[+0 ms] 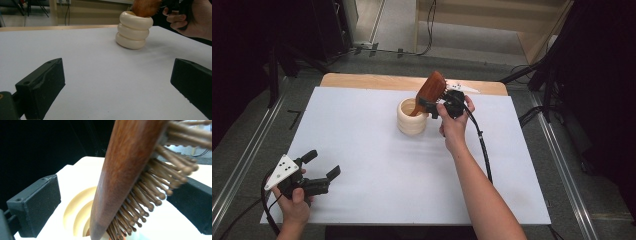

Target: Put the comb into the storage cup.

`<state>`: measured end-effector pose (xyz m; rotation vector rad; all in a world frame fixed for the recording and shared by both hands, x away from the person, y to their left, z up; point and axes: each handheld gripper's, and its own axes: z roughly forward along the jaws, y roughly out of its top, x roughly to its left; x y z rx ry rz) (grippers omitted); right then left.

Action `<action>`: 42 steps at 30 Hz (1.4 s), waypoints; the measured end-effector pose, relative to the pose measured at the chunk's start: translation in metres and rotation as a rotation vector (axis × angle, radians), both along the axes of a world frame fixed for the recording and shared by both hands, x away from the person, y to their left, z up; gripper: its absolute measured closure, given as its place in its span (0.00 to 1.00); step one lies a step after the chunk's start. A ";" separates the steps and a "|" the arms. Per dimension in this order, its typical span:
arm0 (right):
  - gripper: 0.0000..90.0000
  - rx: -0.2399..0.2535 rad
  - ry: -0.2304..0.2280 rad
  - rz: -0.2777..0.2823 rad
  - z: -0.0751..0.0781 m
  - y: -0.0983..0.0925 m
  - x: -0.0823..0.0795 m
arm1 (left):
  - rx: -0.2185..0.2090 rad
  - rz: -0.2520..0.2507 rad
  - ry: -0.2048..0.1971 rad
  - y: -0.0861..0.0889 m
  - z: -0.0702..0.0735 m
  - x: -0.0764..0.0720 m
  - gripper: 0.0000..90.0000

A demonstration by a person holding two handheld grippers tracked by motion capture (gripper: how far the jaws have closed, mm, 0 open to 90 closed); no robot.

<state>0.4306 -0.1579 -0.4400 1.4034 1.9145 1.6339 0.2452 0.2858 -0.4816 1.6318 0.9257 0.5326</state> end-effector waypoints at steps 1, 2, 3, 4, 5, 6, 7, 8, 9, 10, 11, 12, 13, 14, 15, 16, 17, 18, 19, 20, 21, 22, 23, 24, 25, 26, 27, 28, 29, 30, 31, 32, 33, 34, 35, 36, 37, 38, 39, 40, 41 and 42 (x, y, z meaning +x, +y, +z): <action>0.00 -0.002 0.000 0.000 0.001 -0.001 -0.001 | 0.000 0.000 0.000 0.000 0.000 0.000 0.00; 0.00 -0.011 -0.001 -0.006 0.001 -0.001 -0.002 | -0.001 -0.001 -0.001 0.000 0.000 0.000 0.00; 0.00 -0.022 -0.008 -0.007 0.003 -0.002 -0.003 | -0.003 0.000 0.000 0.000 0.000 0.000 0.00; 0.00 -0.029 -0.019 -0.003 0.004 -0.002 -0.005 | -0.002 0.000 0.000 0.000 0.000 0.000 0.00; 0.00 -0.033 -0.023 0.002 0.005 -0.002 -0.007 | -0.001 -0.001 -0.001 0.000 0.000 0.000 0.00; 0.00 -0.043 -0.029 0.006 0.007 -0.002 -0.009 | -0.003 0.000 0.001 0.000 0.000 0.000 0.00; 0.00 -0.051 -0.031 0.008 0.008 -0.002 -0.011 | -0.002 0.001 0.000 0.000 0.000 0.000 0.00; 0.00 -0.064 -0.037 0.010 0.009 -0.002 -0.012 | -0.003 0.002 0.001 0.000 0.000 0.000 0.00; 0.00 -0.070 -0.040 0.007 0.010 -0.002 -0.014 | -0.003 0.004 0.001 0.000 0.000 0.000 0.00; 0.00 -0.074 -0.045 0.007 0.011 -0.003 -0.015 | -0.002 0.005 0.001 0.000 0.000 0.000 0.00; 0.00 -0.077 -0.048 0.006 0.012 -0.004 -0.016 | -0.003 0.007 0.002 0.000 0.000 0.000 0.00; 0.00 -0.079 -0.048 0.003 0.012 -0.005 -0.018 | -0.003 0.009 0.002 0.000 0.000 -0.001 0.00; 0.00 -0.082 -0.049 0.003 0.013 -0.006 -0.019 | -0.003 0.011 0.003 0.000 0.000 -0.001 0.00; 0.00 -0.085 -0.052 0.004 0.014 -0.008 -0.021 | -0.003 0.011 0.003 0.000 0.000 -0.001 0.00; 0.00 -0.093 -0.058 0.005 0.014 -0.009 -0.023 | -0.002 0.012 0.003 0.000 0.000 -0.001 0.00; 0.00 -0.097 -0.063 0.002 0.015 -0.011 -0.025 | 0.001 0.013 0.003 0.000 0.000 -0.001 0.00; 0.00 -0.098 -0.067 0.002 0.016 -0.012 -0.027 | 0.003 0.013 0.004 0.000 0.000 -0.001 0.00; 0.00 -0.098 -0.072 0.000 0.017 -0.014 -0.029 | 0.004 0.014 0.004 0.000 0.000 -0.001 0.00; 0.00 -0.095 -0.078 0.002 0.018 -0.017 -0.031 | 0.006 0.015 0.004 0.000 0.000 -0.001 0.00; 0.00 -0.088 -0.082 0.002 0.019 -0.019 -0.033 | 0.006 0.016 0.004 0.000 0.000 -0.001 0.00; 0.00 -0.088 -0.087 0.002 0.020 -0.022 -0.035 | 0.007 0.018 0.004 -0.001 0.000 -0.001 0.00; 0.00 -0.088 -0.092 0.000 0.021 -0.024 -0.037 | 0.008 0.019 0.004 -0.001 0.000 -0.001 0.00; 0.00 -0.088 -0.096 0.000 0.022 -0.026 -0.039 | 0.009 0.020 0.004 -0.001 0.000 -0.001 0.00; 0.00 -0.089 -0.101 0.002 0.022 -0.028 -0.042 | 0.009 0.021 0.004 -0.001 0.000 -0.001 0.00; 0.00 -0.092 -0.106 0.001 0.023 -0.030 -0.044 | 0.010 0.022 0.004 -0.001 0.000 -0.001 0.00; 0.00 -0.097 -0.114 0.003 0.023 -0.031 -0.047 | 0.009 0.023 0.004 -0.001 0.000 -0.001 0.00; 0.00 -0.106 -0.123 0.004 0.024 -0.033 -0.049 | 0.009 0.023 0.004 -0.001 0.000 -0.001 0.00; 0.00 -0.115 -0.126 0.003 0.024 -0.034 -0.052 | 0.008 0.023 0.004 -0.001 0.000 -0.001 0.00; 0.00 -0.122 -0.133 0.005 0.024 -0.035 -0.054 | 0.008 0.023 0.004 -0.001 0.000 -0.001 0.00; 0.00 -0.125 -0.139 0.007 0.024 -0.036 -0.057 | 0.008 0.023 0.005 0.000 0.000 -0.001 0.00; 0.00 -0.132 -0.142 0.007 0.024 -0.037 -0.059 | 0.006 0.023 0.005 0.000 0.000 -0.001 0.00; 0.00 -0.142 -0.147 0.004 0.024 -0.038 -0.061 | 0.005 0.023 0.005 0.000 0.000 -0.001 0.00; 0.00 -0.141 -0.151 0.007 0.023 -0.040 -0.063 | 0.006 0.024 0.005 0.000 0.000 -0.001 0.00; 0.00 -0.140 -0.156 0.007 0.023 -0.041 -0.065 | 0.005 0.024 0.005 0.000 0.000 -0.001 0.00; 0.00 -0.142 -0.155 0.008 0.023 -0.042 -0.067 | 0.006 0.024 0.006 0.000 0.000 -0.001 0.00; 0.00 -0.143 -0.159 0.007 0.023 -0.043 -0.069 | 0.004 0.023 0.005 0.000 0.000 -0.001 0.00; 0.00 -0.144 -0.162 0.006 0.023 -0.044 -0.072 | 0.004 0.023 0.005 0.000 0.000 -0.001 0.00; 0.00 -0.147 -0.168 0.008 0.023 -0.045 -0.074 | 0.005 0.023 0.005 0.000 0.000 -0.001 0.00; 0.00 -0.152 -0.172 0.009 0.023 -0.046 -0.076 | 0.005 0.023 0.005 0.000 0.000 -0.001 0.00; 0.00 -0.151 -0.176 0.008 0.022 -0.047 -0.078 | 0.005 0.023 0.005 0.000 0.000 -0.001 0.00; 0.00 -0.148 -0.174 0.008 0.023 -0.048 -0.081 | 0.005 0.023 0.005 0.000 0.000 -0.001 0.00; 0.00 -0.152 -0.181 0.009 0.022 -0.050 -0.082 | 0.005 0.024 0.005 0.000 0.000 -0.001 0.00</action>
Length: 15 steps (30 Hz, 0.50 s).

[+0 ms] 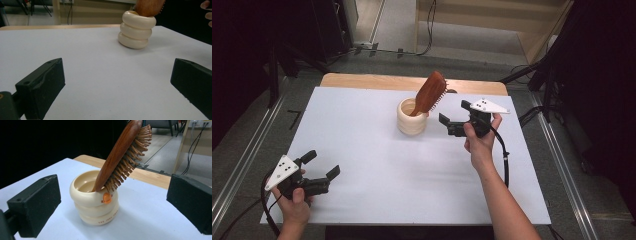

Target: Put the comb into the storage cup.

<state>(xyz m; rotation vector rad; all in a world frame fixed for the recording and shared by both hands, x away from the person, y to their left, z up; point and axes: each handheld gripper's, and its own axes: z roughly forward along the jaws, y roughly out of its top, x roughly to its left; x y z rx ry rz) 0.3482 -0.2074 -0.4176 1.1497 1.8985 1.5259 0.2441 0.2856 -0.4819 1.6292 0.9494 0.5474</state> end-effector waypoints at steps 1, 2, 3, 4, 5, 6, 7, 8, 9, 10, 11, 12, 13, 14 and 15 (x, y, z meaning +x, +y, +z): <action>0.00 0.000 -0.003 0.000 0.000 -0.001 -0.002 | -0.001 0.000 0.000 0.000 0.000 0.000 0.00; 0.00 -0.001 -0.004 0.000 0.000 -0.003 -0.004 | 0.001 0.001 0.001 0.000 0.000 0.000 0.00; 0.00 -0.002 -0.007 0.004 0.000 -0.004 -0.006 | 0.001 0.000 0.001 0.000 0.000 0.000 0.00; 0.00 -0.003 -0.009 0.004 0.000 -0.006 -0.008 | 0.000 0.001 0.000 0.000 0.000 0.000 0.00; 0.00 -0.007 -0.009 0.003 -0.001 -0.007 -0.010 | 0.000 0.001 0.001 0.000 0.000 0.000 0.00; 0.00 -0.010 -0.010 0.003 -0.001 -0.009 -0.012 | 0.001 -0.001 0.000 0.000 0.000 0.000 0.00; 0.00 -0.008 -0.011 0.000 -0.001 -0.010 -0.014 | 0.001 0.000 0.000 0.000 0.000 0.000 0.00; 0.00 -0.009 -0.010 -0.001 -0.002 -0.012 -0.015 | 0.001 0.001 0.000 0.000 0.000 0.000 0.00; 0.00 -0.013 -0.011 -0.001 -0.002 -0.013 -0.017 | 0.001 0.002 0.001 0.000 0.000 0.000 0.00; 0.00 -0.015 -0.011 -0.003 -0.003 -0.015 -0.019 | 0.000 0.002 0.001 0.000 0.000 0.000 0.00; 0.00 -0.014 -0.012 -0.005 -0.004 -0.016 -0.021 | 0.000 0.001 0.000 0.000 0.000 0.000 0.00; 0.00 -0.015 -0.012 -0.005 -0.004 -0.017 -0.022 | 0.001 0.001 0.001 0.000 0.000 0.000 0.00; 0.00 -0.020 -0.014 -0.003 -0.005 -0.019 -0.024 | 0.001 0.000 0.000 0.000 0.000 0.000 0.00; 0.00 -0.024 -0.015 -0.006 -0.006 -0.020 -0.025 | 0.002 0.000 0.000 0.000 0.000 0.000 0.00; 0.00 -0.028 -0.018 -0.008 -0.007 -0.022 -0.026 | 0.002 0.000 0.000 0.000 0.000 0.000 0.00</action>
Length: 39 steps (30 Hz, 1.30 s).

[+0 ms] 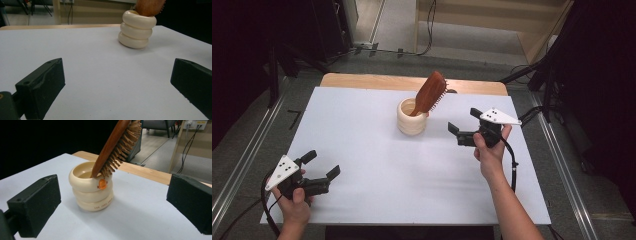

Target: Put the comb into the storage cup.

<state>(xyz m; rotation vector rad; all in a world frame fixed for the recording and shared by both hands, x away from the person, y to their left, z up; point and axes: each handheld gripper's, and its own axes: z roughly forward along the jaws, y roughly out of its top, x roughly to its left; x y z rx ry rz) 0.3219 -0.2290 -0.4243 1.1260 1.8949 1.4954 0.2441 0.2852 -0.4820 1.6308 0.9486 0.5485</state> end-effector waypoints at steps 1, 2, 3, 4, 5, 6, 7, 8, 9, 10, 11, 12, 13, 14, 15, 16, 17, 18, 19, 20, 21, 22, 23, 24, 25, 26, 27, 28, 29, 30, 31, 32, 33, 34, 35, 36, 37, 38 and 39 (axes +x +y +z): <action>0.00 0.000 0.002 0.001 -0.001 -0.001 -0.001 | -0.001 0.000 0.000 0.000 0.000 0.000 0.00; 0.00 -0.003 0.000 -0.002 -0.002 -0.003 -0.003 | 0.000 0.000 0.000 0.000 0.000 0.000 0.00; 0.00 -0.004 0.002 -0.003 -0.003 -0.004 -0.004 | 0.000 0.000 0.000 0.000 0.000 0.000 0.00; 0.00 -0.006 -0.002 -0.001 -0.004 -0.006 -0.005 | -0.001 0.000 0.001 0.000 0.000 0.000 0.00; 0.00 -0.003 -0.001 -0.002 -0.005 -0.008 -0.007 | -0.001 0.000 0.000 0.000 0.000 0.000 0.00; 0.00 -0.003 0.000 0.000 -0.005 -0.010 -0.008 | -0.001 0.000 0.000 0.000 0.000 0.000 0.00; 0.00 -0.004 -0.002 -0.002 -0.006 -0.012 -0.009 | 0.000 0.000 0.000 0.000 0.000 0.000 0.00; 0.00 -0.008 -0.004 -0.006 -0.007 -0.013 -0.011 | -0.001 0.000 0.001 0.000 0.000 0.000 0.00; 0.00 -0.010 -0.006 -0.009 -0.007 -0.015 -0.013 | -0.001 0.001 0.001 0.000 0.000 0.000 0.00; 0.00 -0.016 -0.009 -0.009 -0.008 -0.017 -0.014 | -0.001 0.001 0.001 0.000 0.000 0.000 0.00; 0.00 -0.018 -0.006 -0.009 -0.009 -0.018 -0.016 | -0.001 0.002 0.001 0.000 0.000 0.000 0.00; 0.00 -0.021 -0.006 -0.012 -0.010 -0.020 -0.017 | -0.002 0.001 0.001 0.000 0.000 0.000 0.00; 0.00 -0.025 -0.012 -0.013 -0.012 -0.022 -0.018 | -0.001 0.002 0.001 0.000 0.000 0.000 0.00; 0.00 -0.025 -0.013 -0.013 -0.013 -0.024 -0.020 | 0.000 0.002 0.001 0.000 0.000 0.000 0.00; 0.00 -0.027 -0.013 -0.014 -0.013 -0.026 -0.021 | 0.001 0.002 0.000 0.000 0.000 0.000 0.00; 0.00 -0.030 -0.014 -0.017 -0.014 -0.028 -0.023 | 0.001 0.002 0.000 -0.001 0.000 0.000 0.00; 0.00 -0.031 -0.015 -0.021 -0.015 -0.029 -0.024 | 0.001 0.003 0.000 -0.001 0.000 0.000 0.00; 0.00 -0.029 -0.011 -0.024 -0.016 -0.031 -0.025 | 0.001 0.004 0.001 0.000 0.000 0.000 0.00; 0.00 -0.029 -0.013 -0.025 -0.016 -0.034 -0.026 | 0.001 0.004 0.002 0.000 0.000 0.000 0.00; 0.00 -0.028 -0.013 -0.027 -0.017 -0.036 -0.028 | 0.000 0.005 0.001 0.000 0.000 0.000 0.00; 0.00 -0.029 -0.016 -0.028 -0.017 -0.038 -0.029 | 0.001 0.004 0.001 0.000 0.000 0.000 0.00; 0.00 -0.031 -0.017 -0.031 -0.018 -0.040 -0.030 | 0.000 0.005 0.001 0.000 0.000 0.000 0.00; 0.00 -0.033 -0.015 -0.034 -0.018 -0.042 -0.032 | 0.000 0.005 0.002 0.000 0.000 0.000 0.00; 0.00 -0.035 -0.017 -0.036 -0.019 -0.044 -0.033 | 0.000 0.005 0.000 -0.001 0.000 0.000 0.00; 0.00 -0.032 -0.023 -0.034 -0.020 -0.046 -0.034 | 0.001 0.004 0.000 -0.001 0.000 0.000 0.00; 0.00 -0.031 -0.018 -0.038 -0.020 -0.048 -0.036 | 0.001 0.004 0.000 -0.001 0.000 0.000 0.00; 0.00 -0.027 -0.017 -0.042 -0.021 -0.050 -0.038 | 0.001 0.004 0.000 -0.001 0.000 0.000 0.00; 0.00 -0.024 -0.019 -0.041 -0.022 -0.052 -0.040 | 0.001 0.004 0.000 -0.001 0.000 0.000 0.00; 0.00 -0.023 -0.019 -0.046 -0.023 -0.055 -0.041 | 0.001 0.003 0.001 -0.001 0.000 0.000 0.00; 0.00 -0.022 -0.015 -0.051 -0.024 -0.057 -0.043 | 0.000 0.004 0.000 -0.001 0.000 0.000 0.00; 0.00 -0.021 -0.014 -0.054 -0.025 -0.059 -0.044 | 0.002 0.003 0.001 -0.001 0.000 0.000 0.00; 0.00 -0.020 -0.015 -0.056 -0.026 -0.061 -0.045 | 0.003 0.003 0.001 -0.001 0.000 0.000 0.00; 0.00 -0.020 -0.013 -0.058 -0.027 -0.063 -0.047 | 0.003 0.002 0.001 -0.001 0.000 0.000 0.00; 0.00 -0.025 -0.015 -0.059 -0.028 -0.065 -0.048 | 0.003 0.002 0.000 -0.001 0.000 0.000 0.00; 0.00 -0.026 -0.017 -0.061 -0.029 -0.067 -0.049 | 0.002 0.003 0.000 -0.001 0.000 0.000 0.00; 0.00 -0.026 -0.015 -0.064 -0.029 -0.068 -0.051 | 0.002 0.005 0.001 -0.001 0.000 0.000 0.00; 0.00 -0.026 -0.011 -0.065 -0.030 -0.070 -0.052 | 0.002 0.006 0.001 -0.001 0.000 0.000 0.00; 0.00 -0.026 -0.014 -0.067 -0.031 -0.072 -0.054 | 0.001 0.006 0.000 -0.001 0.000 0.000 0.00; 0.00 -0.023 -0.014 -0.070 -0.032 -0.073 -0.055 | 0.000 0.006 0.000 -0.001 0.000 0.000 0.00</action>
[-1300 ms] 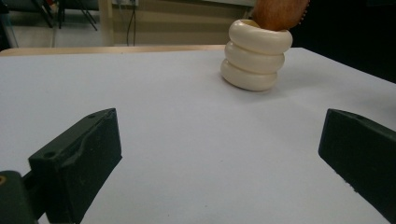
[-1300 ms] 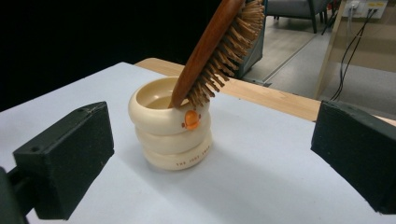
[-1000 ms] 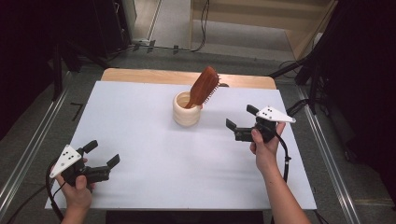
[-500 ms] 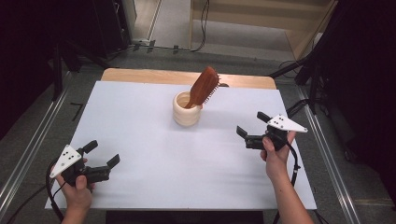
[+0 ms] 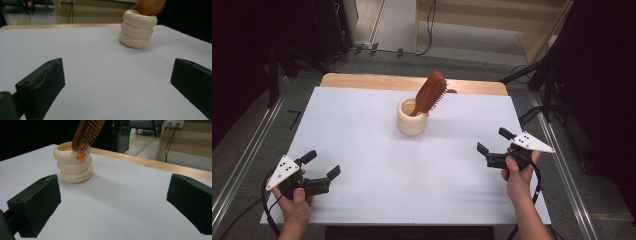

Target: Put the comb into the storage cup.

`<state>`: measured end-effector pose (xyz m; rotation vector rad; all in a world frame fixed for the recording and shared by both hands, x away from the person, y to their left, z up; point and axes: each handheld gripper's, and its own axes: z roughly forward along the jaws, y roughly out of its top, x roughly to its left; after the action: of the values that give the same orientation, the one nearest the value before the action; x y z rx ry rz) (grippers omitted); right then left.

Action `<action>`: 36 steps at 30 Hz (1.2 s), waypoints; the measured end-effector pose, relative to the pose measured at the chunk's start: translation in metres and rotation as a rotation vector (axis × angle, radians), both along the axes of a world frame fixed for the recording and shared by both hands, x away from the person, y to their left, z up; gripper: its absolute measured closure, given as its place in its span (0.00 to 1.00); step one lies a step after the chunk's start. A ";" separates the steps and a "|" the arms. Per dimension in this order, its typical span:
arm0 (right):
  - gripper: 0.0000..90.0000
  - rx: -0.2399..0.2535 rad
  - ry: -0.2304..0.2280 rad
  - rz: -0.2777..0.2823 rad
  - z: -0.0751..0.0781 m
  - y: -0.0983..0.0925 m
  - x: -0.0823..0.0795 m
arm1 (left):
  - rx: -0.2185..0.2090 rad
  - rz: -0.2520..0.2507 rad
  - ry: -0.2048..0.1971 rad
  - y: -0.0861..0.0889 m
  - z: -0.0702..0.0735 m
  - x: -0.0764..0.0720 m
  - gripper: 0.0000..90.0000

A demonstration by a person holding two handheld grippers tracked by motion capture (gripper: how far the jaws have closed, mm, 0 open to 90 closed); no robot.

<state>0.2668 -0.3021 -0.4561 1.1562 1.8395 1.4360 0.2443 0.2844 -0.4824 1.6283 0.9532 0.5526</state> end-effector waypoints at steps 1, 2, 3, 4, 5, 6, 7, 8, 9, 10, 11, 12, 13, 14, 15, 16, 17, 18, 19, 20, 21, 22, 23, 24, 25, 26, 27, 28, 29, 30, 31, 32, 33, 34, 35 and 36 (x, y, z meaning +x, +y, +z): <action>0.00 -0.001 0.001 -0.002 -0.001 -0.002 -0.002 | 0.001 0.000 0.001 0.000 0.000 0.000 0.00; 0.00 -0.004 -0.003 -0.007 -0.002 -0.004 -0.003 | 0.001 -0.001 0.001 0.000 0.000 0.000 0.00; 0.00 0.000 0.000 -0.010 -0.003 -0.005 -0.004 | 0.003 -0.001 0.002 0.000 0.000 0.000 0.00; 0.00 0.002 0.001 -0.011 -0.004 -0.007 -0.005 | 0.002 -0.002 0.001 0.000 0.000 0.000 0.00; 0.00 0.001 0.002 -0.014 -0.005 -0.008 -0.007 | 0.003 -0.004 0.000 0.000 0.000 0.000 0.00; 0.00 0.000 0.004 -0.014 -0.006 -0.010 -0.008 | 0.003 -0.003 0.000 0.000 0.000 0.000 0.00; 0.00 -0.001 0.005 -0.018 -0.007 -0.011 -0.009 | 0.003 -0.002 0.000 0.000 0.000 0.000 0.00; 0.00 -0.003 0.006 -0.022 -0.007 -0.013 -0.010 | 0.003 -0.003 0.000 0.000 0.000 0.000 0.00; 0.00 -0.003 0.008 -0.024 -0.008 -0.014 -0.010 | 0.003 -0.003 -0.001 0.000 0.000 0.000 0.00; 0.00 -0.008 0.009 -0.026 -0.009 -0.016 -0.011 | 0.005 -0.003 0.000 0.000 0.000 0.000 0.00; 0.00 -0.006 0.011 -0.026 -0.010 -0.017 -0.012 | 0.005 -0.003 -0.001 0.000 0.000 0.000 0.00; 0.00 -0.006 0.013 -0.029 -0.010 -0.018 -0.013 | 0.004 -0.003 0.000 0.000 0.000 0.000 0.00; 0.00 -0.009 0.014 -0.027 -0.011 -0.020 -0.014 | 0.005 -0.003 0.000 0.000 0.000 0.000 0.00; 0.00 -0.009 0.015 -0.030 -0.011 -0.021 -0.015 | 0.005 -0.003 0.000 0.000 0.000 0.000 0.00; 0.00 -0.013 0.017 -0.033 -0.012 -0.022 -0.016 | 0.005 -0.003 0.000 0.000 0.000 0.000 0.00; 0.00 -0.013 0.018 -0.032 -0.012 -0.023 -0.016 | 0.006 -0.002 0.000 0.000 0.000 0.000 0.00; 0.00 -0.015 0.017 -0.037 -0.013 -0.024 -0.017 | 0.004 -0.002 0.000 -0.001 0.000 0.000 0.00; 0.00 -0.015 0.021 -0.039 -0.013 -0.025 -0.018 | 0.005 -0.002 0.000 0.000 0.000 0.000 0.00; 0.00 -0.013 0.022 -0.041 -0.014 -0.026 -0.019 | 0.005 -0.001 0.000 0.000 0.000 0.000 0.00; 0.00 -0.014 0.021 -0.043 -0.015 -0.028 -0.019 | 0.005 -0.002 0.000 0.000 0.000 0.000 0.00; 0.00 -0.012 0.022 -0.044 -0.015 -0.028 -0.020 | 0.005 -0.002 0.001 0.000 0.000 0.000 0.00; 0.00 -0.012 0.022 -0.047 -0.016 -0.030 -0.021 | 0.004 -0.001 0.001 0.000 0.000 0.000 0.00; 0.00 -0.009 0.023 -0.049 -0.016 -0.031 -0.022 | 0.003 -0.001 0.000 0.000 0.000 0.000 0.00; 0.00 -0.009 0.024 -0.051 -0.017 -0.032 -0.022 | 0.003 -0.001 0.001 0.000 0.000 0.000 0.00; 0.00 -0.010 0.023 -0.055 -0.018 -0.033 -0.023 | 0.003 -0.001 0.000 0.000 0.000 0.000 0.00; 0.00 -0.009 0.028 -0.058 -0.019 -0.034 -0.024 | 0.004 -0.002 0.000 0.000 0.000 0.000 0.00; 0.00 -0.006 0.027 -0.060 -0.019 -0.035 -0.025 | 0.003 -0.001 0.000 0.000 0.000 0.000 0.00; 0.00 -0.005 0.029 -0.060 -0.020 -0.036 -0.026 | 0.004 -0.002 0.000 0.000 0.000 0.000 0.00; 0.00 -0.009 0.028 -0.062 -0.020 -0.037 -0.027 | 0.003 -0.001 0.000 0.000 0.000 0.000 0.00; 0.00 -0.010 0.029 -0.064 -0.021 -0.038 -0.028 | 0.005 -0.002 0.000 0.000 0.000 0.000 0.00; 0.00 -0.008 0.030 -0.070 -0.022 -0.040 -0.028 | 0.003 -0.001 0.001 0.000 0.000 0.000 0.00; 0.00 -0.008 0.030 -0.070 -0.022 -0.041 -0.030 | 0.004 -0.001 0.000 0.000 0.000 0.000 0.00; 0.00 -0.011 0.029 -0.073 -0.023 -0.042 -0.030 | 0.004 -0.001 0.001 0.000 0.000 0.000 0.00; 0.00 -0.008 0.031 -0.074 -0.024 -0.044 -0.031 | 0.004 -0.001 0.001 0.000 0.000 0.000 0.00; 0.00 -0.009 0.033 -0.078 -0.024 -0.044 -0.032 | 0.004 -0.001 0.000 0.000 0.000 0.000 0.00; 0.00 -0.009 0.033 -0.082 -0.025 -0.045 -0.033 | 0.003 0.000 0.001 0.000 0.000 0.000 0.00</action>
<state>0.2342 -0.3475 -0.4808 1.2430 1.7974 1.3692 0.2442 0.2840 -0.4825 1.6314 0.9530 0.5536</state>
